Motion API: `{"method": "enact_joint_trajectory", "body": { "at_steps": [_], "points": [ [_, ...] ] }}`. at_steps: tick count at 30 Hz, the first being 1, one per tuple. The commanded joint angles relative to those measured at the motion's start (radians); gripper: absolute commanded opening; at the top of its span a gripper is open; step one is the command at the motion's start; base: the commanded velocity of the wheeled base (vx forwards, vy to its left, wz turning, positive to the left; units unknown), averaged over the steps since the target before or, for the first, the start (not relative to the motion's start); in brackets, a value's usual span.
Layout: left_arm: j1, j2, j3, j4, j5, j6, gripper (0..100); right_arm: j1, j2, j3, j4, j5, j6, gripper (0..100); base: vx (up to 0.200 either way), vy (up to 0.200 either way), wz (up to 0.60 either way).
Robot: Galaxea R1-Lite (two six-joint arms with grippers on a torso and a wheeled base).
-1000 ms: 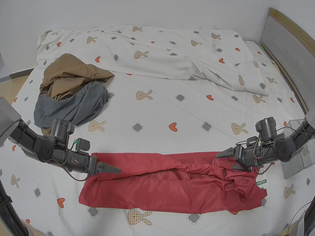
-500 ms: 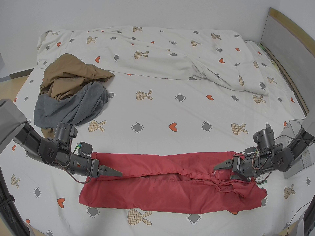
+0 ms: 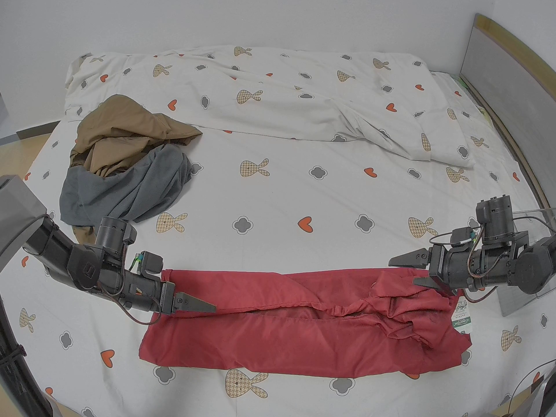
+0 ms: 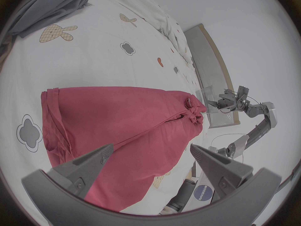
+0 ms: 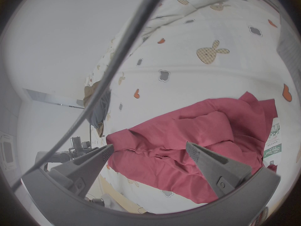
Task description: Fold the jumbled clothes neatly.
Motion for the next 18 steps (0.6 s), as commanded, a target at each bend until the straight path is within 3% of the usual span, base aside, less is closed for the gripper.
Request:
{"method": "enact_joint_trajectory", "body": {
  "at_steps": [1,6,10,18],
  "points": [
    [0.000,-0.005,0.002,0.000,0.000,0.000,100,0.020,-0.059,-0.003,0.000,0.001,-0.001,100,0.000,0.000,0.00],
    [0.000,-0.008,0.000,0.000,0.000,0.000,100,0.055,-0.026,-0.016,-0.006,0.002,-0.001,100,0.000,0.000,0.00],
    [0.001,-0.008,-0.001,0.000,0.000,0.000,100,0.089,0.115,-0.071,-0.007,0.001,-0.001,100,0.000,0.000,0.00],
    [0.006,0.027,-0.023,0.000,0.001,-0.002,100,0.083,0.201,-0.115,-0.009,0.001,-0.002,100,0.000,0.000,0.00]
  ]
}}
